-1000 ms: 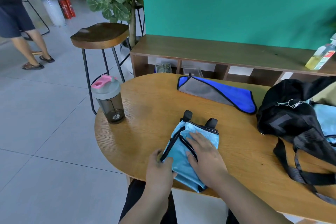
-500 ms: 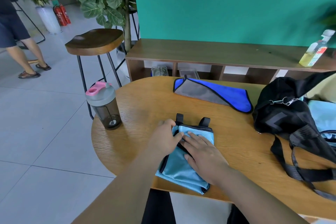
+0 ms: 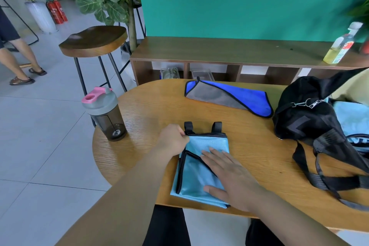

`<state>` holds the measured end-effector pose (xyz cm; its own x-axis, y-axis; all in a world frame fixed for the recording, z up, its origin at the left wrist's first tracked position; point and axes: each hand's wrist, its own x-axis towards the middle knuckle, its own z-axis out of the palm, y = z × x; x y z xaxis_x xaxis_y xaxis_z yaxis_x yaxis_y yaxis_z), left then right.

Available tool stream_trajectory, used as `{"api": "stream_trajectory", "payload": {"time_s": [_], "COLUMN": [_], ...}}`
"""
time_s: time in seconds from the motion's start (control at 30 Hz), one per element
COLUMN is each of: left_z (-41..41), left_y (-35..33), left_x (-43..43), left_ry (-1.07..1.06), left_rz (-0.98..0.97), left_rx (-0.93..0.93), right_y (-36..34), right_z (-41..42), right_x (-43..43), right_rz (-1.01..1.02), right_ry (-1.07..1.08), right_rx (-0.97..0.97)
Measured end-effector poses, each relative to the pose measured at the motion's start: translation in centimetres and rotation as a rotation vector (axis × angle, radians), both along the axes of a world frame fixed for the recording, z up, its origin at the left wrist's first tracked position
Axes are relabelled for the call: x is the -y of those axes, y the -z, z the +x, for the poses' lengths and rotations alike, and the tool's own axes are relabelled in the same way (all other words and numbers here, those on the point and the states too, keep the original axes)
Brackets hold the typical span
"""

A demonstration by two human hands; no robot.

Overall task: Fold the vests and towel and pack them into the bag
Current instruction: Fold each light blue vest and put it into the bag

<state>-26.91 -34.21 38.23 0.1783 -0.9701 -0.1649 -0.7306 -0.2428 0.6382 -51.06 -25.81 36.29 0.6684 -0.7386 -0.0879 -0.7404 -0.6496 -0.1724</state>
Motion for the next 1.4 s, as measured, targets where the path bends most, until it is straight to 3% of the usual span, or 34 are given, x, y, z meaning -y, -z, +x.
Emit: {"api": "stream_trajectory", "payload": {"time_s": [0.17, 0.3, 0.4, 0.7, 1.03, 1.13, 1.23, 1.3, 1.4], "left_z": [-0.1, -0.1, -0.1, -0.6, -0.5, -0.8, -1.6, -2.3, -3.1], "left_y": [-0.2, -0.7, -0.9, -0.5, -0.3, 0.0, 0.3, 0.6, 1.9], "left_x": [-0.2, -0.3, -0.4, -0.3, -0.5, -1.4, -2.5, -3.1, -4.3], "left_ry": [-0.054, -0.044, -0.049, 0.08, 0.045, 0.046, 0.231, 0.393, 0.509], "left_rz": [0.097, 0.102, 0.104, -0.017, -0.096, -0.275, -0.574, -0.69, -0.562], "left_rx": [-0.233, -0.247, -0.246, 0.06, 0.112, 0.257, 0.369, 0.354, 0.412], "right_y": [-2.0, -1.3, 1.3, 4.4, 4.5, 4.8, 3.7, 2.4, 1.5], "right_z": [-1.8, 1.0, 4.0, 6.2, 7.3, 7.2, 6.1, 5.2, 3.3], "right_x": [1.3, -1.2, -4.0, -6.2, -6.7, -6.7, -6.1, -5.1, -2.2], "right_rz": [0.031, -0.065, -0.202, -0.522, -0.544, -0.485, -0.382, -0.338, -0.347], "right_ry": [-0.018, 0.039, 0.064, 0.132, 0.084, 0.038, -0.047, -0.041, 0.206], "right_rx": [0.019, 0.252, 0.312, 0.329, 0.316, 0.294, 0.334, 0.46, 0.624]}}
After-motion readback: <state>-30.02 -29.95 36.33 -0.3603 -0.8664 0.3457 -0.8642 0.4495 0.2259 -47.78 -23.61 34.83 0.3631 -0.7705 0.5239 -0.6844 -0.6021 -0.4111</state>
